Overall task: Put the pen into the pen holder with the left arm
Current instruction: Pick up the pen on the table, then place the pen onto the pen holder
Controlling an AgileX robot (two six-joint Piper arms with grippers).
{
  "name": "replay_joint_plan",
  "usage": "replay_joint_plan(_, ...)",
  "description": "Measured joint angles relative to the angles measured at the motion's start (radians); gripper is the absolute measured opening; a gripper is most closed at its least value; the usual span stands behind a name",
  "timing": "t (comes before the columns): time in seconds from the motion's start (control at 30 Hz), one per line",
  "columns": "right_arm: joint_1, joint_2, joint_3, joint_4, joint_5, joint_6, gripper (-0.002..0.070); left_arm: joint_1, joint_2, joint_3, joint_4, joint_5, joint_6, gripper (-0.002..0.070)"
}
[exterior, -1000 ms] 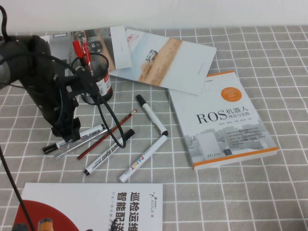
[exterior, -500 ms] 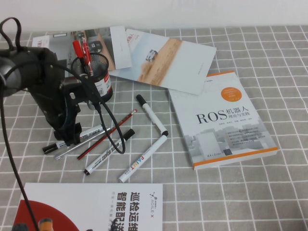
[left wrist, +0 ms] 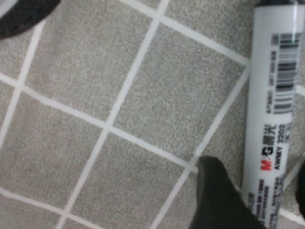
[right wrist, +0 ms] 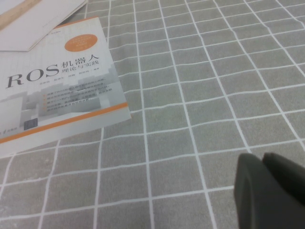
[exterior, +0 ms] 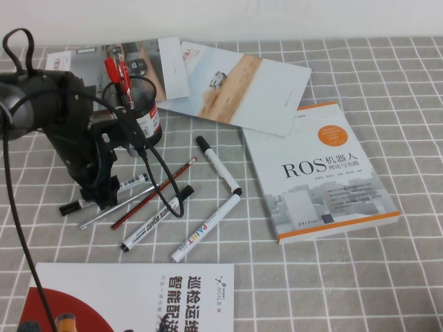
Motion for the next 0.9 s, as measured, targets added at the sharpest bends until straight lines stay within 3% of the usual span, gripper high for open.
replay_joint_plan(0.1, 0.000, 0.000, 0.000, 0.000, 0.000, 0.000, -0.0015, 0.000, 0.007, -0.008, 0.000, 0.017, -0.022, 0.0278)
replay_joint_plan(0.27, 0.000, 0.000, 0.000, 0.000, 0.000, 0.000, -0.0015, -0.002, 0.009, -0.009, -0.008, 0.044, -0.030, 0.0108)
replay_joint_plan(0.6, 0.000, 0.000, 0.000, 0.000, 0.000, 0.000, -0.0015, -0.002, -0.012, -0.007, 0.013, 0.055, -0.148, 0.0110)
replay_joint_plan(0.9, 0.000, 0.000, 0.000, 0.000, 0.000, 0.000, -0.0015, -0.002, -0.251, -0.003, -0.017, 0.075, -0.326, 0.0110)
